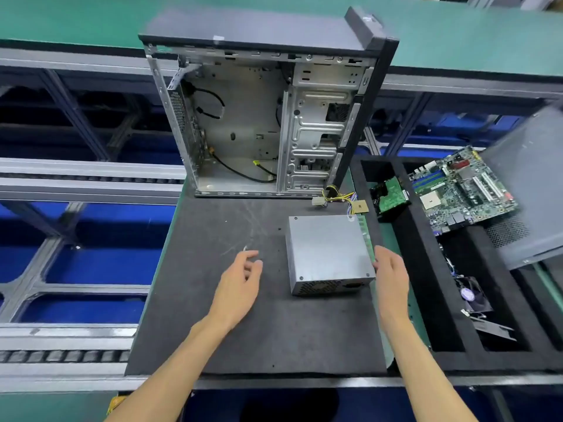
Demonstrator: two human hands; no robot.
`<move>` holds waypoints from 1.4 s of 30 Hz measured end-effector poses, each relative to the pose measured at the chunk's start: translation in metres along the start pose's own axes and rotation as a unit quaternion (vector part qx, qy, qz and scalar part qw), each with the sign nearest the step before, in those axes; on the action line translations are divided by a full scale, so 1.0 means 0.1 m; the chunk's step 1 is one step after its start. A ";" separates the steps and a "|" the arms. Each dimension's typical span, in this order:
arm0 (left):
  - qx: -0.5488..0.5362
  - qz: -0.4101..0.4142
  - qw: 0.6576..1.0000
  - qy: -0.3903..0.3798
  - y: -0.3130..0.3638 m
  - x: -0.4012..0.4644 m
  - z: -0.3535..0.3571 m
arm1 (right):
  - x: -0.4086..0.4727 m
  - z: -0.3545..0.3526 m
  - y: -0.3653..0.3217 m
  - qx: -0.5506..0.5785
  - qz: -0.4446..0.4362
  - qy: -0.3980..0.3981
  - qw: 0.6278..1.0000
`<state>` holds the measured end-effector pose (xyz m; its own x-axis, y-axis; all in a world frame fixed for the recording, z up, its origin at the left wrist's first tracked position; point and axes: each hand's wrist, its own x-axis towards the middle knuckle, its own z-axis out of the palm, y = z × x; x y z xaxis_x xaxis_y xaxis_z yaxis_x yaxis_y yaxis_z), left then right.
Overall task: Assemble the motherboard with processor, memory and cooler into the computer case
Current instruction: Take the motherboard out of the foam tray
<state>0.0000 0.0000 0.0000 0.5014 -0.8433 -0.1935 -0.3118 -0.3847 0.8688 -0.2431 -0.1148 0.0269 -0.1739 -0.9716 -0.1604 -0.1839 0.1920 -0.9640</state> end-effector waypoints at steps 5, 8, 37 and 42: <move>-0.070 -0.075 0.990 -0.098 0.38 0.14 0.22 | 0.25 0.12 -0.12 -0.021 0.105 -0.176 0.979; -0.072 -0.088 0.986 -0.124 0.50 0.18 0.26 | 0.29 0.14 -0.07 -0.031 0.138 -0.194 0.971; -0.175 -0.131 0.971 -0.095 1.05 0.09 0.67 | 0.06 -0.39 -0.77 -0.054 0.032 -0.196 0.979; -0.192 -0.079 0.969 -0.133 1.46 -0.02 1.00 | 0.21 -0.86 -1.05 -0.065 -0.050 -0.121 0.989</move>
<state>-0.1279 -0.0920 0.0818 0.2767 -0.8714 -0.4051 0.1017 -0.3926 0.9141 -0.3103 -0.1435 0.1433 0.0845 -0.9882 -0.1277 -0.3142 0.0952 -0.9446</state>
